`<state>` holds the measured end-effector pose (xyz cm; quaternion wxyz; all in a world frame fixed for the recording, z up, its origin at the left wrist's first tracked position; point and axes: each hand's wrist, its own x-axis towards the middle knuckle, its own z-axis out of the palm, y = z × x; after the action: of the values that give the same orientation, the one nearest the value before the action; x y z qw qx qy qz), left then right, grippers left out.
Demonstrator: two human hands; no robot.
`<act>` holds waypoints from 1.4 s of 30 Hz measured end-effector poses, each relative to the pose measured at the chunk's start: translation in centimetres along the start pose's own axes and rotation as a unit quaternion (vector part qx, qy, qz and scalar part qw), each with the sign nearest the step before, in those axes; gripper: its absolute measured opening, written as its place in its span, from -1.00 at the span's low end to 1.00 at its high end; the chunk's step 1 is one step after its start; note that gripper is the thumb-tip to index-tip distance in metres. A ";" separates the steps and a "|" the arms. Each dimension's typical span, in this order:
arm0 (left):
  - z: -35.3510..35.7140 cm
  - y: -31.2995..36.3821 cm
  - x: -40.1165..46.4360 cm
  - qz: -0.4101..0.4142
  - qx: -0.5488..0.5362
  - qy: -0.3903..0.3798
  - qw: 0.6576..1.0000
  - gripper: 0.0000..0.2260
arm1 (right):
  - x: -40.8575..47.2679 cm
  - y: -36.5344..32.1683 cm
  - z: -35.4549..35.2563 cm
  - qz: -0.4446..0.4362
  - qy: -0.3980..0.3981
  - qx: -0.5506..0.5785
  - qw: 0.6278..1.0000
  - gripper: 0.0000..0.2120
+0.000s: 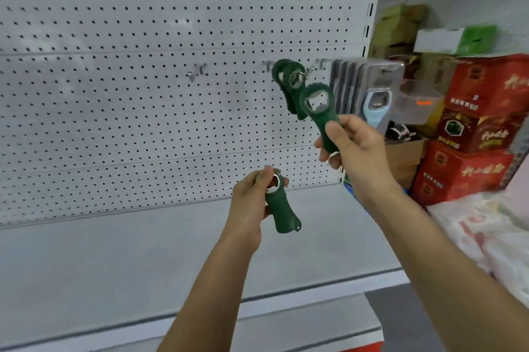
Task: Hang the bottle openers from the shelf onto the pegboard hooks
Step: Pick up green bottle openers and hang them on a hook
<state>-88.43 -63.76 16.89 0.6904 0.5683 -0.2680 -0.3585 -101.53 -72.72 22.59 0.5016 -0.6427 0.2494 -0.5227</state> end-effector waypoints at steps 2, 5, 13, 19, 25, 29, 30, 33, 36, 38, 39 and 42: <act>0.4 0.0 -0.1 0.007 -0.002 0.009 1.000 -0.80 | 1.4 -1.0 -0.1 -0.014 -0.010 0.008 1.000 -0.90; 0.5 0.1 0.0 0.018 0.002 0.025 1.000 -0.80 | 3.2 -1.8 0.0 -0.021 -0.026 0.010 0.999 -0.91; 0.2 1.0 0.5 0.045 -0.003 0.049 0.998 -0.79 | 5.4 -0.8 0.6 -0.005 -0.056 -0.009 0.998 -0.88; 0.8 3.1 1.4 0.071 -0.001 0.046 0.996 -0.80 | 6.4 -0.1 1.6 0.024 -0.054 -0.012 0.998 -0.90; 1.6 5.8 2.1 0.109 0.002 0.027 0.994 -0.82 | 6.9 0.2 2.0 0.042 -0.034 -0.015 0.998 -0.89; 2.1 6.6 2.3 0.125 -0.005 0.018 0.992 -0.84 | 5.2 0.8 1.7 0.144 -0.019 -0.071 0.987 -0.66; 2.2 6.7 2.3 0.130 -0.009 0.015 0.991 -0.84 | 4.6 0.9 1.5 0.170 -0.027 -0.083 0.981 -0.59; 2.5 6.8 2.4 0.148 -0.015 0.014 0.989 -0.84 | 2.3 1.0 1.1 0.185 -0.083 -0.050 0.978 -0.47; 2.9 6.8 2.3 0.168 -0.026 0.006 0.985 -0.82 | 0.5 0.7 1.0 0.095 -0.155 -0.028 0.983 -0.66; 3.2 6.8 2.0 0.179 -0.030 -0.001 0.983 -0.81 | 0.2 0.6 0.9 0.040 -0.140 -0.030 0.989 -0.86; 3.3 6.8 1.9 0.185 -0.027 -0.005 0.982 -0.81 | 0.3 0.5 0.8 0.023 -0.124 -0.029 0.992 -0.91; 3.6 6.7 1.3 0.214 0.029 -0.003 0.976 -0.77 | 0.8 -0.2 0.6 -0.019 -0.080 -0.015 0.996 -0.90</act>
<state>-89.14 -66.32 24.19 0.7332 0.5169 -0.3959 -0.1963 -100.76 -73.13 23.14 0.5000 -0.6948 0.2043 -0.4750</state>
